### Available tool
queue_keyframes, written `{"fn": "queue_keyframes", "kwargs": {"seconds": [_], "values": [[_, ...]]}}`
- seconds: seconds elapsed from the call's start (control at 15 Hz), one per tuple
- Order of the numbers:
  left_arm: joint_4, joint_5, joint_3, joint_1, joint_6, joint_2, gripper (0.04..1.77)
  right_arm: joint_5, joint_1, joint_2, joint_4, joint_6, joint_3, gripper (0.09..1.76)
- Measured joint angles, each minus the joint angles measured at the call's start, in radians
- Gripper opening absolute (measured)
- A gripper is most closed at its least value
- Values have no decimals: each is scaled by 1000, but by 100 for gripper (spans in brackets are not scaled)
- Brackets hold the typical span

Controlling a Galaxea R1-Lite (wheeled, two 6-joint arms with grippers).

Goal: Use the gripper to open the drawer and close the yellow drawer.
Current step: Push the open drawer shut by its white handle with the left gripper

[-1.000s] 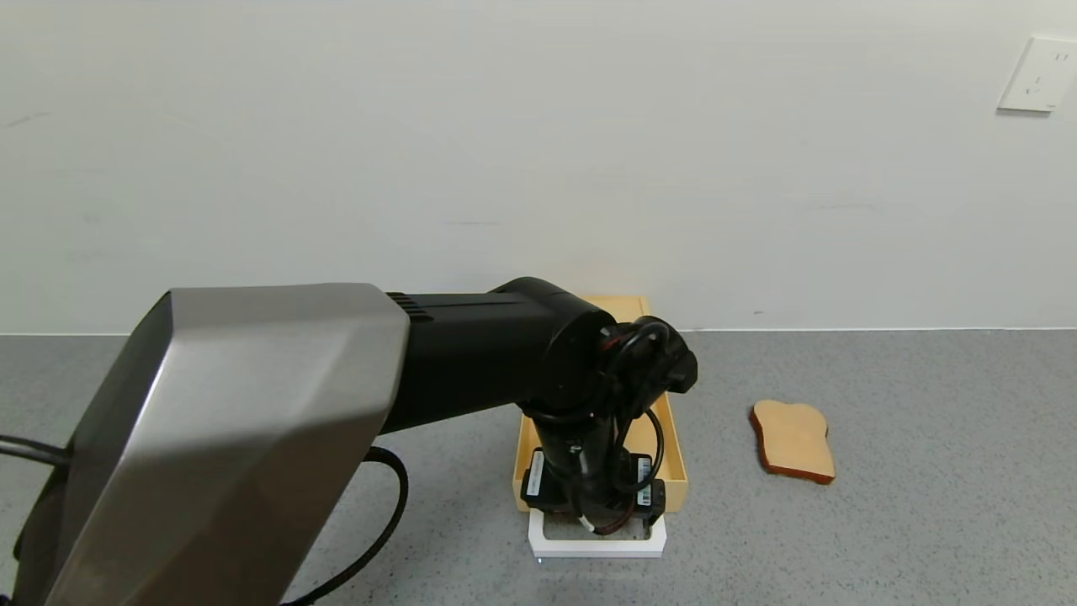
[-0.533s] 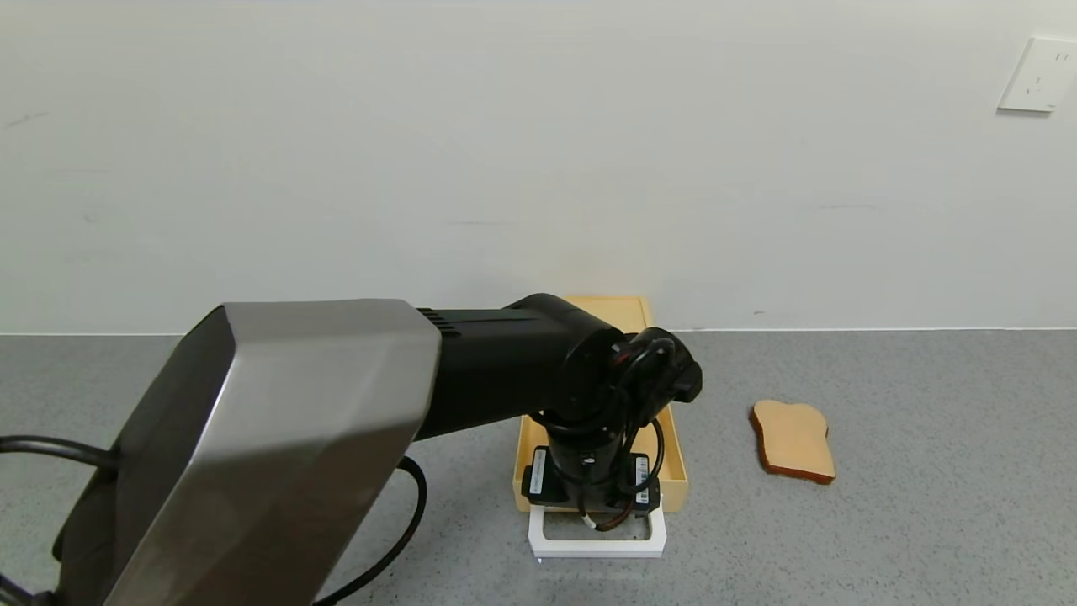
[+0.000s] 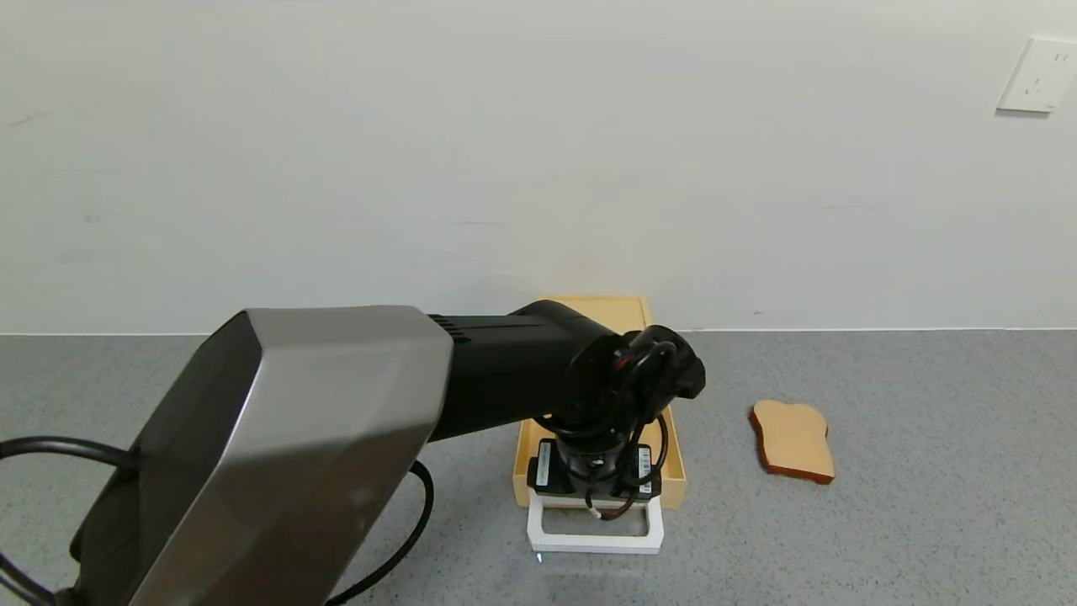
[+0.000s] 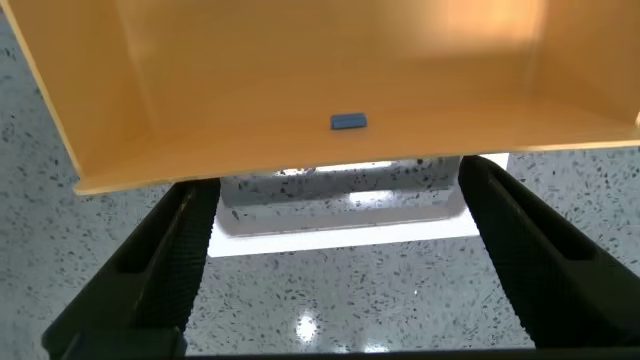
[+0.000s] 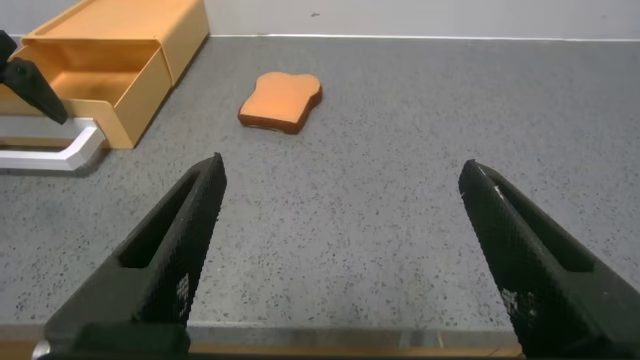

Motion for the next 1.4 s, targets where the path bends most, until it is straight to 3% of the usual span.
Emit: {"fn": "queue_keyframes", "kwargs": {"seconds": [0.27,0.8,1.4], "values": [[-74,40,-6,10,32,3,172,0,0,0,0,0,0,171],[-129,40,-3,23,51,6,172,0,0,0,0,0,0,171],[-293,75,-4,61,141,41,172,0,0,0,0,0,0,171]]}}
